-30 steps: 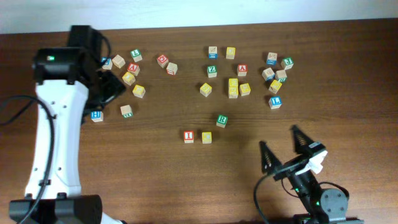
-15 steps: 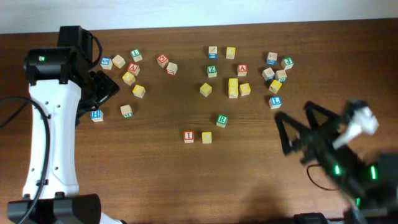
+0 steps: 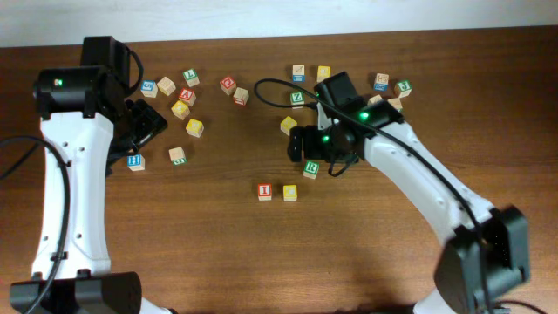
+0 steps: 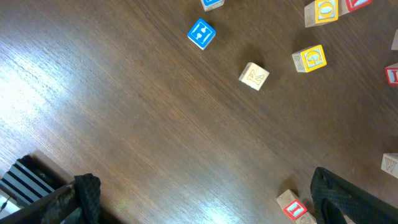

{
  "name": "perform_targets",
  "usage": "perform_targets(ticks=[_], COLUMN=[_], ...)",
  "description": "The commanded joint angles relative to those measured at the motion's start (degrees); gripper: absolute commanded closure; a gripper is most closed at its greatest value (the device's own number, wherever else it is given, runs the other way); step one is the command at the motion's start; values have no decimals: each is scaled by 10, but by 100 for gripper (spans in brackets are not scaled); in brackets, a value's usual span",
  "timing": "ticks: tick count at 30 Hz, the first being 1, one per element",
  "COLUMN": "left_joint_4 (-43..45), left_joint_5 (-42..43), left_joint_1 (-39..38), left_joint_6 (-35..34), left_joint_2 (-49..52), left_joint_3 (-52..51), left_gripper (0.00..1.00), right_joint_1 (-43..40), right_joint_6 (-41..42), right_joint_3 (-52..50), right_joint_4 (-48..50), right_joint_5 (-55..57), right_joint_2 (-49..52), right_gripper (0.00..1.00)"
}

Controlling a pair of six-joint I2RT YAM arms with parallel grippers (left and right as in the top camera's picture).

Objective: Spell out ICRA
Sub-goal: 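Reach the right gripper into the blocks and grasp the green R block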

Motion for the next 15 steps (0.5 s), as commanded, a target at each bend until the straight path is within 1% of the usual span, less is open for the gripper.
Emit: perform_targets(ticks=[1,3,5,7,9,11,12,13,14,15], left_joint_4=[-1,-1,-1,-1,-1,-1,-1,-1,-1,-1], left_joint_5=[-5,-5,-5,-5,-5,-5,-5,-5,-5,-5], left_joint_1=[1,1,1,1,1,1,1,1,1,1], left_joint_6=[-3,-3,-3,-3,-3,-3,-3,-3,-3,-3], left_joint_2=[1,1,1,1,1,1,1,1,1,1], left_joint_3=[2,2,2,2,2,2,2,2,2,2], left_gripper=[1,1,1,1,1,1,1,1,1,1], right_joint_1=[3,14,19,19,22,24,26,29,34,34], right_joint_6=[112,127,136,174,171,169,169,169,169,169], right_joint_3=[12,12,12,12,12,12,12,12,11,11], right_joint_4=[16,16,19,21,43,45,47,47,47,47], right_joint_5=[43,80,92,120,120,120,120,120,120,120], right_joint_2=[54,91,124,144,154,155,155,155,155,155], right_gripper=[9,9,10,10,10,6,7,15,30,40])
